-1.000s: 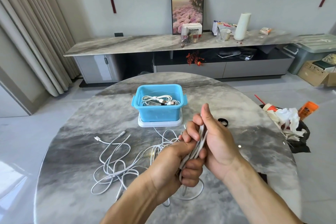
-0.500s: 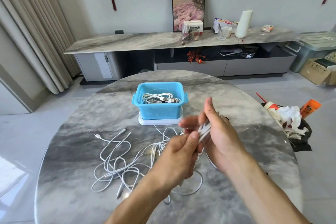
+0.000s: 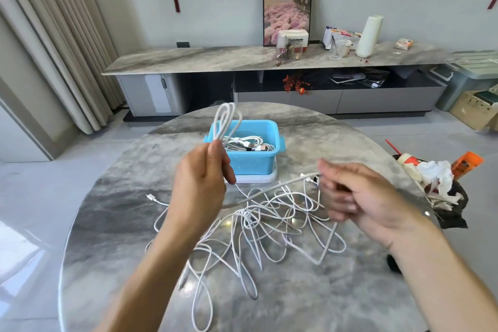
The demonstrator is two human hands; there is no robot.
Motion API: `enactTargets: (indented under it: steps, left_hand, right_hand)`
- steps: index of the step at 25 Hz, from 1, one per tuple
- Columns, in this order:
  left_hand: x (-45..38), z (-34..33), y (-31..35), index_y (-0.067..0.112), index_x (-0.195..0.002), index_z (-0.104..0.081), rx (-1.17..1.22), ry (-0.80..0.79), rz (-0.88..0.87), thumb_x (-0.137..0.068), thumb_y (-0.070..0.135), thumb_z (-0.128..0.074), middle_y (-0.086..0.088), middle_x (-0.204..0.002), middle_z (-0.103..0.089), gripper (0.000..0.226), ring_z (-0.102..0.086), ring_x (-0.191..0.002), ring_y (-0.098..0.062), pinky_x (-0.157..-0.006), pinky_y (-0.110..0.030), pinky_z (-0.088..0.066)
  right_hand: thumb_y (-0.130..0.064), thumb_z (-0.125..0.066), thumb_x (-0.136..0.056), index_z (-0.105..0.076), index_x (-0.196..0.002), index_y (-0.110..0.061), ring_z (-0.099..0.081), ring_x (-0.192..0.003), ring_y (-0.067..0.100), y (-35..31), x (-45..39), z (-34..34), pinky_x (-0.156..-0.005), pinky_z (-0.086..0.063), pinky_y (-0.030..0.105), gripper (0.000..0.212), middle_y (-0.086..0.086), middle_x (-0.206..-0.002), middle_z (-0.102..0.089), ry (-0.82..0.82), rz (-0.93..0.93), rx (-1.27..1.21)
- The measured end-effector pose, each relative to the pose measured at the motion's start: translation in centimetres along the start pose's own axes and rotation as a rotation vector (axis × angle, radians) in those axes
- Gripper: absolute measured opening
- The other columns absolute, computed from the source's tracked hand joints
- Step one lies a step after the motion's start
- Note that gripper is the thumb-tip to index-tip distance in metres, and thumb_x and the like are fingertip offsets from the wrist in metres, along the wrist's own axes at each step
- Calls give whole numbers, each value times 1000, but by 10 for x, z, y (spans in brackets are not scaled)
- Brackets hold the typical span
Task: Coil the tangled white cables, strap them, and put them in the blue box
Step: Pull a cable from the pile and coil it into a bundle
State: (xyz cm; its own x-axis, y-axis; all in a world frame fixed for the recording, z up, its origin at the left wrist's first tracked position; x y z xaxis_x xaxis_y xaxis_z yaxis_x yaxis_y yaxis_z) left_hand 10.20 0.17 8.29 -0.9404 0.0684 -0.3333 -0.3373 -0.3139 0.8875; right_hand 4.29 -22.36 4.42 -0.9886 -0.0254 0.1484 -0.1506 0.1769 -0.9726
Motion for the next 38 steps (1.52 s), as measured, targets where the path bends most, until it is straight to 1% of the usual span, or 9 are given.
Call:
enactTargets:
  steps: [4, 10, 14, 17, 19, 21, 28, 31, 38]
  left_hand:
    - [23, -43, 24, 19, -78, -52, -421, -191, -425, -101, 43, -30, 13, -55, -53, 41, -54, -52, -16, -52, -36, -43]
    - [49, -85, 24, 19, -80, -55, -138, -587, -306, -100, 47, -38, 15, -59, -51, 38, -47, -57, -3, -58, -27, -38]
    - [46, -81, 17, 16, -68, -45, 70, -522, -124, -99, 43, -41, 10, -58, -47, 41, -39, -53, -8, -55, -25, -33]
    - [44, -81, 8, 18, -66, -49, 277, -468, 34, -97, 46, -40, -8, -61, -45, 43, -34, -50, -11, -51, -24, -30]
    - [42, -77, 5, 23, -67, -53, 324, -433, 69, -97, 48, -37, -26, -68, -44, 42, -33, -50, -13, -50, -26, -29]
    - [39, -73, 3, 29, -68, -56, 325, -411, 89, -96, 48, -36, -33, -75, -48, 40, -33, -51, -13, -50, -30, -28]
    - [37, -67, -1, 16, -86, -58, 195, -275, 10, -96, 49, -37, 14, -61, -44, 41, -36, -53, -6, -56, -25, -30]
    - [31, -58, -4, 24, -85, -61, 193, -210, 21, -98, 50, -36, 8, -66, -56, 39, -40, -54, -7, -58, -29, -34]
    - [47, -84, 4, 6, -80, -50, 301, -553, 97, -104, 33, -36, -3, -59, -50, 38, -35, -47, -7, -47, -17, -31]
  right_hand:
    - [-26, -48, -95, -58, -70, -13, -8, -44, 8, -24, 10, 5, -38, -10, 21, 31, -7, -49, -24, 38, 114, -382]
    - [-22, -43, -96, -62, -79, -10, -23, -39, 3, -32, 10, 5, -38, -13, 18, 28, -3, -58, -44, 76, 248, -497]
    - [-17, -48, -91, -71, -82, -9, -49, -51, 6, -24, 6, -2, -38, -37, 16, 25, 4, -74, -63, 72, 219, -600]
    - [-19, -57, -85, -78, -80, -11, -60, -65, 8, -19, 4, 0, -59, -57, 26, 23, 3, -79, -69, 134, 230, -537]
    - [-26, -65, -79, -80, -81, -15, -60, -72, 7, -22, 4, 6, -74, -52, 30, 19, 0, -82, -71, 217, 280, -238]
    - [-30, -68, -76, -81, -84, -18, -56, -71, 7, -27, 7, 6, -71, -45, 24, 20, 1, -75, -68, 288, 332, 45]
    - [-9, -46, -102, -59, -89, -4, -65, -60, 23, -18, 8, -12, -58, -54, 27, 19, 17, -68, -71, 282, 292, 52]
    - [-9, -46, -101, -57, -83, -5, -64, -57, 22, -18, 8, -19, -55, -52, 25, 22, 21, -65, -68, 201, 261, 78]
    - [-13, -54, -98, -57, -89, 2, -63, -58, 27, -8, 6, -23, -55, -51, 27, 18, 21, -66, -68, 145, 270, 114]
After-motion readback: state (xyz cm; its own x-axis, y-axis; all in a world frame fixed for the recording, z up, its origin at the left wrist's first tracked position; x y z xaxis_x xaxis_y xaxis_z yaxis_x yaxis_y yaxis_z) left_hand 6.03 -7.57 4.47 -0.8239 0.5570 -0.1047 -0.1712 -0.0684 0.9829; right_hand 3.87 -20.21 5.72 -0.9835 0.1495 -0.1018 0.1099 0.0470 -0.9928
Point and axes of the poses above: each hand's wrist, its own x-axis away from the middle knuckle, its own z-axis out of the back of the hand, y = z × x, the point moved 8 cm from there along -x, towards the middle knuckle
